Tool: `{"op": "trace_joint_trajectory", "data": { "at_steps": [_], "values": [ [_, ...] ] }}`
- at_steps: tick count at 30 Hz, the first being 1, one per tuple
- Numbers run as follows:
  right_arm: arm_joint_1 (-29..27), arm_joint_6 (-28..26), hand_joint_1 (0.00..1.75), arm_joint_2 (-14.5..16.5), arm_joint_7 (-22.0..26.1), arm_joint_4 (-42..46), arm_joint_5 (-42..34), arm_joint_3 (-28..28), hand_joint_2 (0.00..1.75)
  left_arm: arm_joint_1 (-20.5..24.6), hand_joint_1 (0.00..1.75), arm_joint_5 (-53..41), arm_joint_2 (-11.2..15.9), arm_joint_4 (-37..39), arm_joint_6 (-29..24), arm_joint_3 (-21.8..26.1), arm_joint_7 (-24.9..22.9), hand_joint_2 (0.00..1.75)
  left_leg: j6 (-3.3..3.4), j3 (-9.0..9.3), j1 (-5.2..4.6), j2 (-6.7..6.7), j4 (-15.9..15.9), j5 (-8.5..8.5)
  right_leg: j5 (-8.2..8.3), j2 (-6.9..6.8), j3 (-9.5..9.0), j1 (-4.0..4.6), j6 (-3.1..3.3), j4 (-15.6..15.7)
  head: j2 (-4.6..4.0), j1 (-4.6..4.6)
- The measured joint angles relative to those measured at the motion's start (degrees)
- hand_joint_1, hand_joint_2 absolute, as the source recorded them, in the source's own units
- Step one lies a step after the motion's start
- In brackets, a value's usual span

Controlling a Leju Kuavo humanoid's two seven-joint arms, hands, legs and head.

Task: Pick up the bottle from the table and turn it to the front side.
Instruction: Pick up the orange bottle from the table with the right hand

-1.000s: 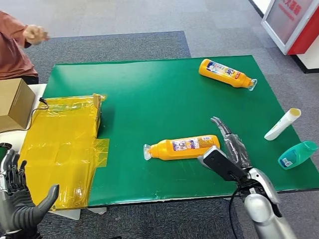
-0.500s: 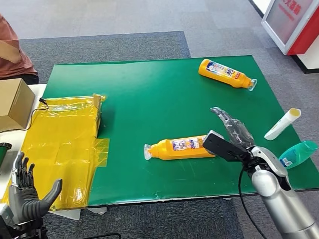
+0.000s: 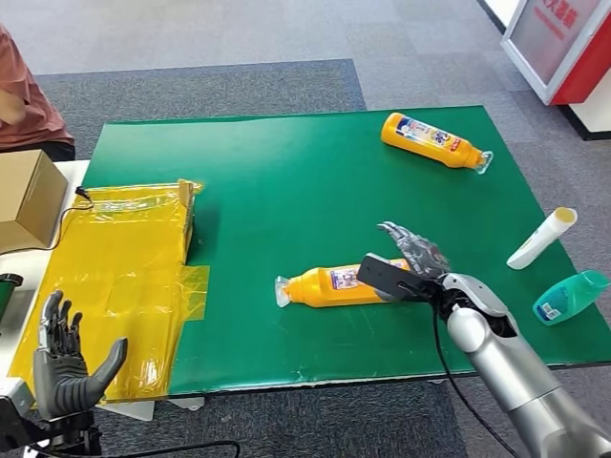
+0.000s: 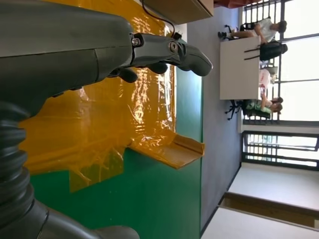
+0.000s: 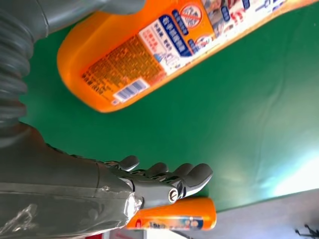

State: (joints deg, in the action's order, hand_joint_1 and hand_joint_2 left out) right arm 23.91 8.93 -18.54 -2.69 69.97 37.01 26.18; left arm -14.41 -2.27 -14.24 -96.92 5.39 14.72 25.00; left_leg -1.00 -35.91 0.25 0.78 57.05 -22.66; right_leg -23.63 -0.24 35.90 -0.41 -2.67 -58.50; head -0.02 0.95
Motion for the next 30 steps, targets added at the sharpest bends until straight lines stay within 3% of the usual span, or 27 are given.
{"op": "trace_joint_trajectory", "data": {
  "at_steps": [17, 30],
  "values": [
    [1.0, -1.0, 0.00, 2.0, -0.1, -6.8, 2.2, 3.7, 1.75, 0.5, 0.00, -1.3, 1.5, -0.1, -2.3, -1.8, -0.8, 1.75, 0.00, 0.00, 0.00, -0.01, 0.0, 0.00, 0.00, -0.01, 0.00, 0.00, 0.00, 0.0, 0.00, -0.01],
    [3.9, -2.1, 0.00, 3.9, -0.8, -13.6, 7.4, 6.7, 1.75, 0.0, 0.00, -1.8, 2.9, -4.5, -4.4, -7.0, -0.2, 1.75, 0.00, 0.04, 0.00, -0.01, 0.0, 0.01, 0.01, -0.01, -0.04, -0.01, 0.00, 0.0, 0.00, -0.01]
  ]
}}
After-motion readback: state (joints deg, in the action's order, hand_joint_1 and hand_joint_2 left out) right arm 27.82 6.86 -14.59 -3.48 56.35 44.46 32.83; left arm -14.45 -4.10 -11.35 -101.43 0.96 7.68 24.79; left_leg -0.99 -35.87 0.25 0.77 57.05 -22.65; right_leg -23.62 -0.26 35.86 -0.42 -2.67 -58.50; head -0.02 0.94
